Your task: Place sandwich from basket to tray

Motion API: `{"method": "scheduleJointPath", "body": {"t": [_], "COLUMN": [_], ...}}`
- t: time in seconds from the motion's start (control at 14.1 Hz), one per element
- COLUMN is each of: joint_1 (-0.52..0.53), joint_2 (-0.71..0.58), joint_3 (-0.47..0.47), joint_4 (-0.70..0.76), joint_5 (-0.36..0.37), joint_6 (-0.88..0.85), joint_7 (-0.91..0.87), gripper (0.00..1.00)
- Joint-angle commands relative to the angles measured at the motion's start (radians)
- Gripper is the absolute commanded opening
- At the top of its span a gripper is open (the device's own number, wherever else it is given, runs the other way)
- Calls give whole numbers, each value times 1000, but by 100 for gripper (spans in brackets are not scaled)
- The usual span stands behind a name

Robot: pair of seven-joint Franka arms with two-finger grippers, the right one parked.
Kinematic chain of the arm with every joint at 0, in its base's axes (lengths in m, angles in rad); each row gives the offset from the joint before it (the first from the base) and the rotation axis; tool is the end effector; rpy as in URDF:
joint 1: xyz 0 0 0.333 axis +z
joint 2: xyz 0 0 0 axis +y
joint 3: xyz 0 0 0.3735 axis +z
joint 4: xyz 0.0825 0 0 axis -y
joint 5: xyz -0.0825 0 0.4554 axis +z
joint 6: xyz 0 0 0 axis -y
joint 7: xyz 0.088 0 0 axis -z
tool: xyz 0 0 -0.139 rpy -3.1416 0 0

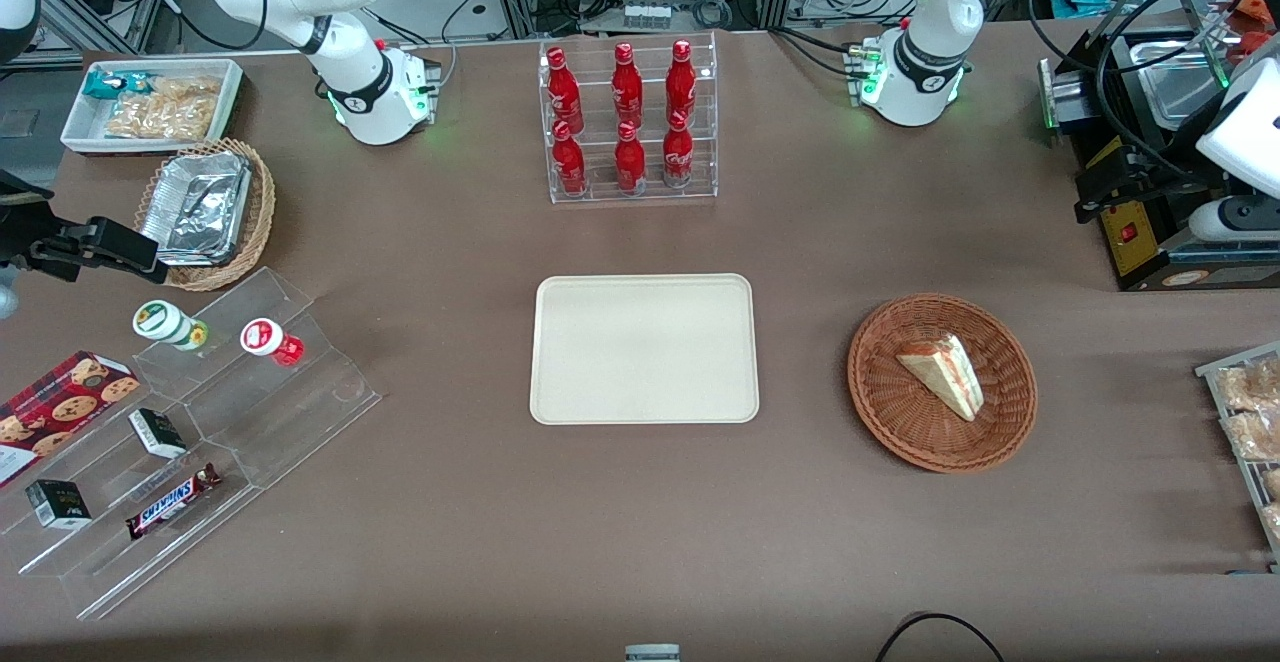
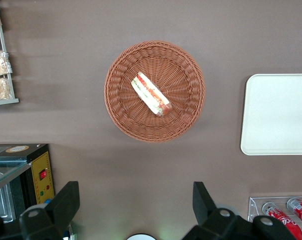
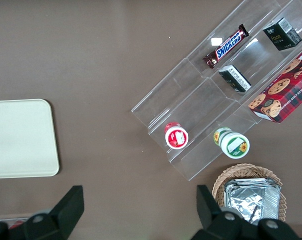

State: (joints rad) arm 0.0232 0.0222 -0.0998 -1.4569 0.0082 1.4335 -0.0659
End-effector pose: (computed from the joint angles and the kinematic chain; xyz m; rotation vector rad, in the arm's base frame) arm 0.6166 -0.0453 0.6856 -3.1316 0.0153 0.0704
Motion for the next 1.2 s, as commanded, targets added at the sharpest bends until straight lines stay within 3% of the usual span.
{"method": "scheduleJointPath", "body": {"t": [0.0,0.35,0.57,0.85,1.13], "joint_1": [7,10,9,7,6], "joint_2": [4,4,13,22,19], "joint_3": [-3,-1,0,14,14], "joint_4": [18,16,1,-149,-441], "joint_5": [-10,-16,-4,4,6], "joint_6": [-18,-19,-31,-9,275], "joint_7": [15,3,-119,-326,-509], "gripper": [100,100,100,100,100]}}
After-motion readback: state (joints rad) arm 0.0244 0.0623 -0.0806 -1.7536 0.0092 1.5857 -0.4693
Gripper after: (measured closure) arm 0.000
